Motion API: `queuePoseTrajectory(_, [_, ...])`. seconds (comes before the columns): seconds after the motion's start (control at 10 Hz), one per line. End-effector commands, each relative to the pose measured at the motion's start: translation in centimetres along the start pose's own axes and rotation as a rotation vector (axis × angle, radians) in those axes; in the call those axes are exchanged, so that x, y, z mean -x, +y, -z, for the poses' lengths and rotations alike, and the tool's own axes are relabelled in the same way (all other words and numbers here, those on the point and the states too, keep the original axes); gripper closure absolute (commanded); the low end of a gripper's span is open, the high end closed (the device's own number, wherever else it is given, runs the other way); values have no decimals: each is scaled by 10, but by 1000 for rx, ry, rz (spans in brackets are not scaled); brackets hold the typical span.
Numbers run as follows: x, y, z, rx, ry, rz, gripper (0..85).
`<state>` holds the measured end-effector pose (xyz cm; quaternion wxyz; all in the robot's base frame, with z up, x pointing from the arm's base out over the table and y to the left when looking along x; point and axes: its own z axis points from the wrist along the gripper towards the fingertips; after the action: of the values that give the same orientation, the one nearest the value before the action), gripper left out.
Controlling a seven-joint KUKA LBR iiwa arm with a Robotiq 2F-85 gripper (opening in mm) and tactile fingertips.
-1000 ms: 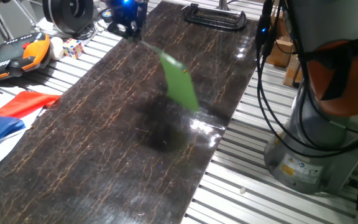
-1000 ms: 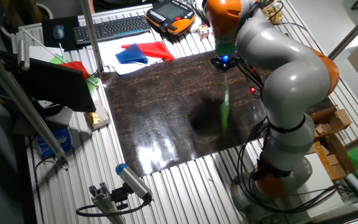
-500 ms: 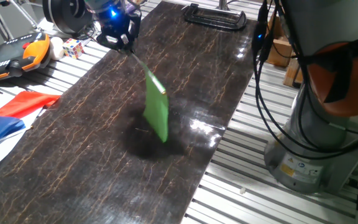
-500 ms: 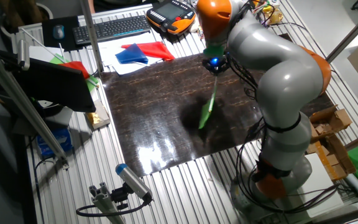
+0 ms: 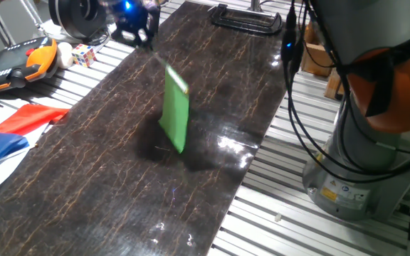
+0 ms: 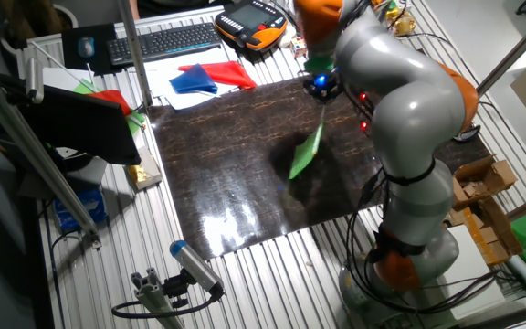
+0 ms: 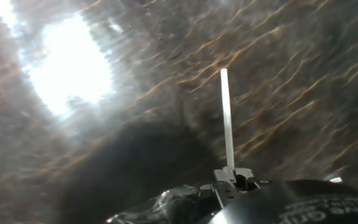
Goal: Wave the flag
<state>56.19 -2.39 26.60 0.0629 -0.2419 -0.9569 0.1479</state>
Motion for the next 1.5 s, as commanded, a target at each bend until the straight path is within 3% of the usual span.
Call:
queuePoseTrajectory(0.0, [25,-43,-11,-91,-115,291,840])
queuePoseTrajectory(0.1, [33,-57,-16,-141,-156,342,840])
queuePoseTrajectory(0.3, [43,-82,-28,-285,-261,463,840])
queuePoseTrajectory(0.4, [46,-90,-32,-338,-295,508,843])
queuePoseTrajectory(0.7, [52,-114,-33,-440,-343,610,843])
queuePoseTrajectory(0.9, [52,-114,-33,-491,-352,654,843])
queuePoseTrajectory(1.0, [52,-114,-33,-487,-342,671,843])
queuePoseTrajectory(1.2, [51,-105,-30,-334,-260,613,843])
queuePoseTrajectory(1.3, [49,-97,-27,-292,-230,567,843])
queuePoseTrajectory(1.4, [46,-85,-21,-220,-188,488,843])
